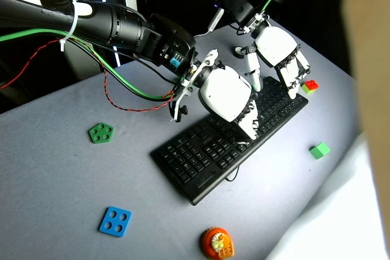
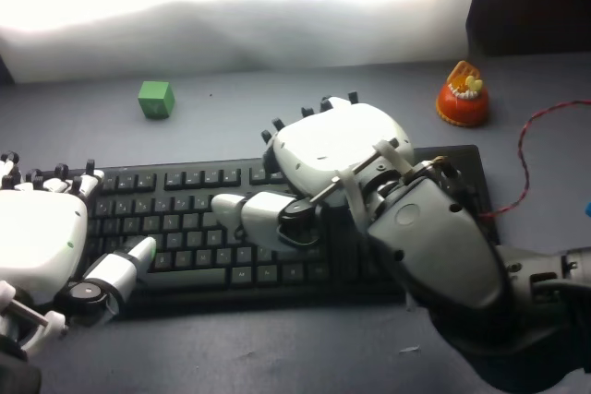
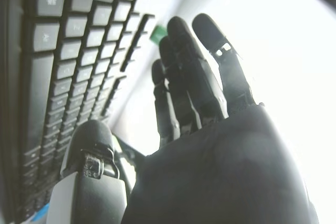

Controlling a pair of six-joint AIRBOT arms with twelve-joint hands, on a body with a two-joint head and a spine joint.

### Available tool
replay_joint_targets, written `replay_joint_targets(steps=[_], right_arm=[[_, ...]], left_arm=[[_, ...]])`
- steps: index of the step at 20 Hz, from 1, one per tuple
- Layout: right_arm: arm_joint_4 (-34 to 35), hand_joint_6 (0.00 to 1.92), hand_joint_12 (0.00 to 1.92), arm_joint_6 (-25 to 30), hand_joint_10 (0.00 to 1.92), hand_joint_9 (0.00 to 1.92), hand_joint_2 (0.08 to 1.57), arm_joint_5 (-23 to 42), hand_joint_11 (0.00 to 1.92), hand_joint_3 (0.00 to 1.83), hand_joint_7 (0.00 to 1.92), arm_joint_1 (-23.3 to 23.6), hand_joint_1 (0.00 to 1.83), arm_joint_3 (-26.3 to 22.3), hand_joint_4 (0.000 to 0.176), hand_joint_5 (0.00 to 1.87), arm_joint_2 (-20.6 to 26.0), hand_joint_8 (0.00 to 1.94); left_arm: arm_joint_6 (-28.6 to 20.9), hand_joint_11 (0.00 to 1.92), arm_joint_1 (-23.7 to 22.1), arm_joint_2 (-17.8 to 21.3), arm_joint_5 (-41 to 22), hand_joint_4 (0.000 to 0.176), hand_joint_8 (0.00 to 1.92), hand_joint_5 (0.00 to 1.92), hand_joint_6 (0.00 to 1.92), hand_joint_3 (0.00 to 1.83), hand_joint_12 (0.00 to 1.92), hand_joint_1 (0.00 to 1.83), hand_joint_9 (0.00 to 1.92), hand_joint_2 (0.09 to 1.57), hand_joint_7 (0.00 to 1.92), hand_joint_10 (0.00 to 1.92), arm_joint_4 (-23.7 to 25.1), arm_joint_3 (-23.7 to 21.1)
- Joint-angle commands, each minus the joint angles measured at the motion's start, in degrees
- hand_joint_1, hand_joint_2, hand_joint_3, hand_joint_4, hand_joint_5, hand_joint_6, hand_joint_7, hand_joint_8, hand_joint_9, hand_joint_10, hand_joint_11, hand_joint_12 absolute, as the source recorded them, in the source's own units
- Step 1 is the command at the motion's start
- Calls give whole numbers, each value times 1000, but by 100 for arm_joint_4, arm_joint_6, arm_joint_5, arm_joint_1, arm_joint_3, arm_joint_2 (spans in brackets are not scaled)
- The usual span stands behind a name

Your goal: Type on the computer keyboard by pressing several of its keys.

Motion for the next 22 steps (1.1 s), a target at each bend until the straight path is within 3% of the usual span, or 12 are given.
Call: replay_joint_targets(steps=[1,3,9,22], right_arm=[[-415,21,1589,68,619,644,1164,120,239,0,833,85,0,-9,0,704,58,1],[-415,21,1593,35,620,649,1161,-200,245,0,834,88,0,-77,0,707,244,1],[-414,13,1575,100,617,651,1170,-413,252,1,832,66,0,-278,0,695,600,2],[-418,13,1565,-17,622,651,1176,-917,258,3,831,124,0,-611,0,703,1236,3]], left_arm=[[27,127,18,-13,-761,29,0,399,6,0,1099,125,577,1290,524,0,436,-10],[78,122,101,-141,-930,34,2,394,3,0,1101,118,584,1291,531,3,531,-5],[198,121,251,-407,-1237,21,2,397,3,0,1095,152,584,1278,528,2,711,50],[472,66,299,-720,-1484,32,1,398,3,0,1141,236,531,1248,495,1,913,364]])
